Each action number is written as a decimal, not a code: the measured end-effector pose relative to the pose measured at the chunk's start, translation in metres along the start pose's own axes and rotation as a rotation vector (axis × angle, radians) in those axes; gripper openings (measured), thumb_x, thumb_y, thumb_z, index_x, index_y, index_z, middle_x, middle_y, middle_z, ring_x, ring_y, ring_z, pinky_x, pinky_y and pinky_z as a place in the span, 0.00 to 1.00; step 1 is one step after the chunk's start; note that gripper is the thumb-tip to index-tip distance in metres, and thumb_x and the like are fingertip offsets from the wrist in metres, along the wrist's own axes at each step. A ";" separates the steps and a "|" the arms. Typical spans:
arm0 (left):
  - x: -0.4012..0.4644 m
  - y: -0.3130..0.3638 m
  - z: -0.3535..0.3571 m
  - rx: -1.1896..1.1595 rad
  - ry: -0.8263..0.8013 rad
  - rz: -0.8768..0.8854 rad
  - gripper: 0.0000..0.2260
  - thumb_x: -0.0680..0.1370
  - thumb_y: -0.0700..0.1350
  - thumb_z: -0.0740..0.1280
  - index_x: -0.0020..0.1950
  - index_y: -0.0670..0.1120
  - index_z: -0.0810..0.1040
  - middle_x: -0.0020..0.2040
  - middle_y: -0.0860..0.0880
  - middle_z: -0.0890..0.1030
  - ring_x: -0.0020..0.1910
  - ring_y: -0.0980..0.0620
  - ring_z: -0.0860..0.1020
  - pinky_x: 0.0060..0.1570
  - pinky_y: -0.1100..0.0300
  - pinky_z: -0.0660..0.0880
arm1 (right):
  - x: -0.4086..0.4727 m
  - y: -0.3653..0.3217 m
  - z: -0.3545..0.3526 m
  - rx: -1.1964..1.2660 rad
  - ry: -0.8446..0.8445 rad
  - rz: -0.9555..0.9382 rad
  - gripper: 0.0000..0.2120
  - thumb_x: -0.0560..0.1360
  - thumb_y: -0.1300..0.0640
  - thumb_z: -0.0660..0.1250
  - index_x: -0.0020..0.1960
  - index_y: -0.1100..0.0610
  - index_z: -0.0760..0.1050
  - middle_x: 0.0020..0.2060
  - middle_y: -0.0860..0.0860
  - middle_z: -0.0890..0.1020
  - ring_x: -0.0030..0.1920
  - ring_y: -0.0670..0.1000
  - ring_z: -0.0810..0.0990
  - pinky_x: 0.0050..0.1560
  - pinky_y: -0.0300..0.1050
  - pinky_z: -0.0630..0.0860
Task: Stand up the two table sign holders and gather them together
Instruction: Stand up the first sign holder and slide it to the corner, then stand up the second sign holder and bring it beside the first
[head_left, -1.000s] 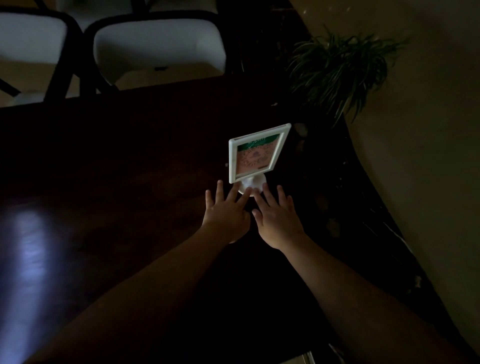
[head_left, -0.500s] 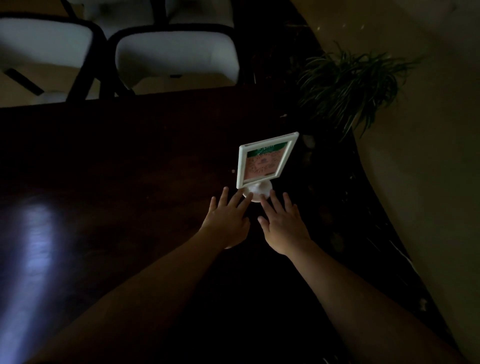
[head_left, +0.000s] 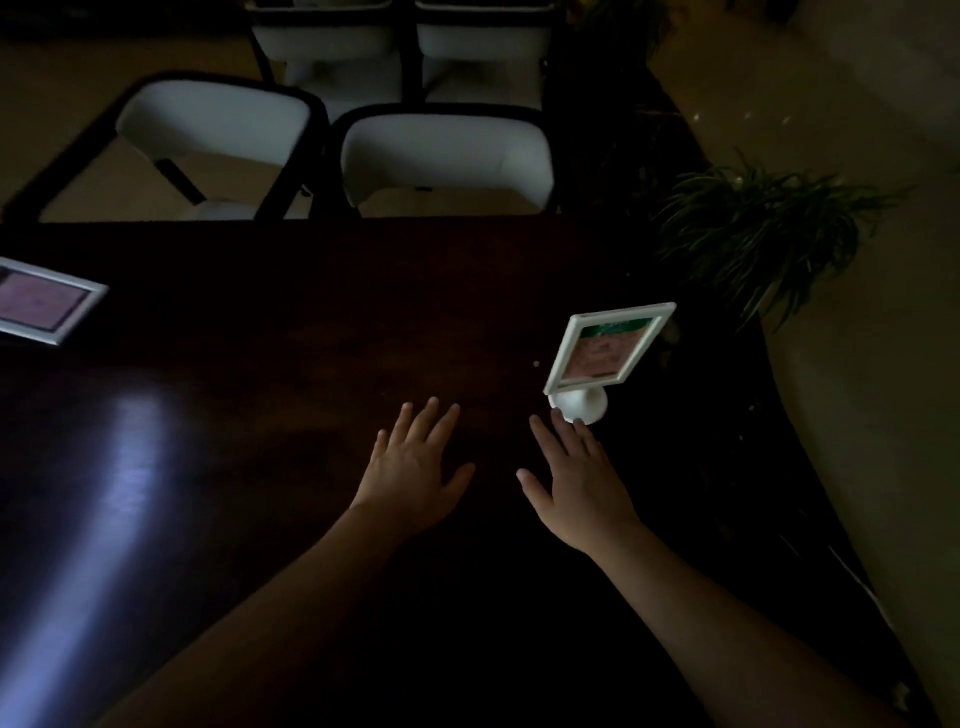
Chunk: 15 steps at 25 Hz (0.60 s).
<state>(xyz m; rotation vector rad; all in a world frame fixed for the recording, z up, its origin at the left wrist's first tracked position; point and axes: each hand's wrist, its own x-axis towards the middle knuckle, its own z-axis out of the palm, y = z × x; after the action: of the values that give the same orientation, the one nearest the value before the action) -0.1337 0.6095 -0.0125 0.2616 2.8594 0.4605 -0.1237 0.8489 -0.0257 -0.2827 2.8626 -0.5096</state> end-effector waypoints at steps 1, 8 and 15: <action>-0.010 -0.013 -0.008 -0.011 0.010 -0.018 0.37 0.77 0.68 0.55 0.79 0.58 0.42 0.81 0.50 0.44 0.78 0.46 0.40 0.75 0.40 0.48 | -0.001 -0.015 -0.001 0.001 -0.001 -0.014 0.34 0.80 0.36 0.53 0.81 0.46 0.47 0.81 0.50 0.48 0.80 0.55 0.45 0.77 0.58 0.54; -0.106 -0.113 -0.057 -0.086 0.113 -0.136 0.39 0.75 0.70 0.56 0.80 0.59 0.43 0.81 0.53 0.43 0.78 0.47 0.40 0.74 0.40 0.48 | -0.016 -0.152 0.010 -0.014 0.018 -0.130 0.35 0.79 0.32 0.51 0.81 0.45 0.47 0.81 0.48 0.51 0.79 0.53 0.48 0.76 0.57 0.55; -0.236 -0.248 -0.104 -0.148 0.223 -0.217 0.39 0.75 0.71 0.56 0.80 0.59 0.45 0.81 0.52 0.48 0.79 0.47 0.45 0.73 0.40 0.52 | -0.044 -0.333 0.058 -0.010 0.047 -0.165 0.37 0.76 0.28 0.48 0.79 0.41 0.46 0.81 0.45 0.50 0.79 0.52 0.49 0.74 0.54 0.54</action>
<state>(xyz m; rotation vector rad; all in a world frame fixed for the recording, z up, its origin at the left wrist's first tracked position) 0.0311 0.2986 0.0494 -0.1334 3.0000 0.6913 -0.0177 0.5337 0.0486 -0.5181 2.9035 -0.5385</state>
